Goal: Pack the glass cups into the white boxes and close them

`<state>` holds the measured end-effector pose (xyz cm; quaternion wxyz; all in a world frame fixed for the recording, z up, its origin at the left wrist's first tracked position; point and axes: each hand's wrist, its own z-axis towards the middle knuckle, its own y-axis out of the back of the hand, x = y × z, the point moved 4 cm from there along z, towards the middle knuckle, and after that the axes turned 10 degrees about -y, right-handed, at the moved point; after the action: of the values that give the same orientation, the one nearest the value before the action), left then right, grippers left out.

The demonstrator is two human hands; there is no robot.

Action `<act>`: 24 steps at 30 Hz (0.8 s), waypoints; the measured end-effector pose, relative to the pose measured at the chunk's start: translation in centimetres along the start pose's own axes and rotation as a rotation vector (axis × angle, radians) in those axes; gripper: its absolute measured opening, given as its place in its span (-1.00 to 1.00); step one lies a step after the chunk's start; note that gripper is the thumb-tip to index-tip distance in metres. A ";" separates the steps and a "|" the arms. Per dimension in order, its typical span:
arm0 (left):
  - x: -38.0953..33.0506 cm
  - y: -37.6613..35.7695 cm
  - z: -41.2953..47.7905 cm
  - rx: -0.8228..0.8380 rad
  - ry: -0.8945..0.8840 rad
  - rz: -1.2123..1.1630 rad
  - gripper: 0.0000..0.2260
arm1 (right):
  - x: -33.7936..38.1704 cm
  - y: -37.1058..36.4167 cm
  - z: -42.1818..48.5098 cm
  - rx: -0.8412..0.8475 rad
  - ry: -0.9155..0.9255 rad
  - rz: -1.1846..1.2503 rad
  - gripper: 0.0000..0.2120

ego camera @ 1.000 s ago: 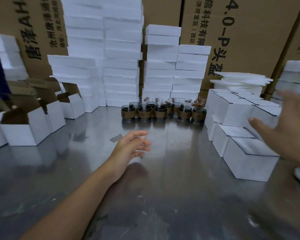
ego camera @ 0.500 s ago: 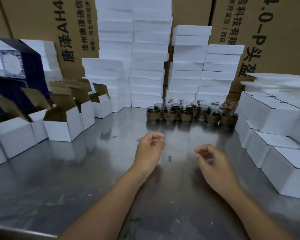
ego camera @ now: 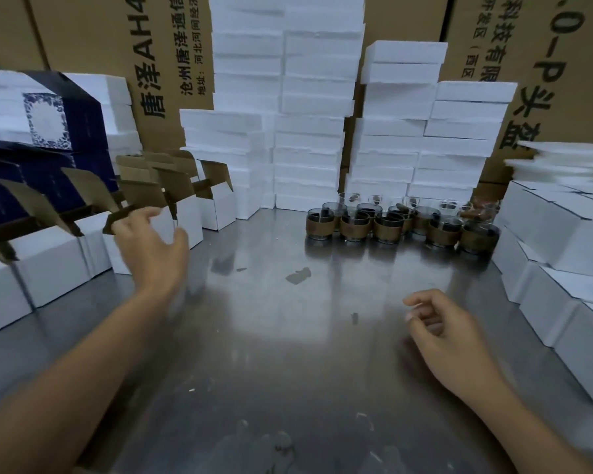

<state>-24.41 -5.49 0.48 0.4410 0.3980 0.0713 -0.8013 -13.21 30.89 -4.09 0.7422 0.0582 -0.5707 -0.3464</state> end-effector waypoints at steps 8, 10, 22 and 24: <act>4.9 1.2 0.5 0.187 0.039 0.333 -0.58 | -0.3 0.0 0.2 -0.016 0.004 0.011 -0.72; 5.1 1.4 0.6 0.165 0.022 0.349 -0.66 | -0.3 0.0 0.2 -0.018 -0.001 0.021 -0.71; 1.0 0.2 -1.5 0.176 -0.095 0.067 -0.83 | -0.2 -0.1 0.2 0.012 -0.027 0.035 -0.66; -1.2 -0.6 -2.3 0.199 -0.146 -0.006 -0.82 | -0.3 -0.1 0.1 0.022 -0.023 0.025 -0.67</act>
<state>-23.22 -3.28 -0.36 0.4009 0.3801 -0.0398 -0.8326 -13.44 31.02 -4.36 0.7391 0.0554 -0.5837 -0.3316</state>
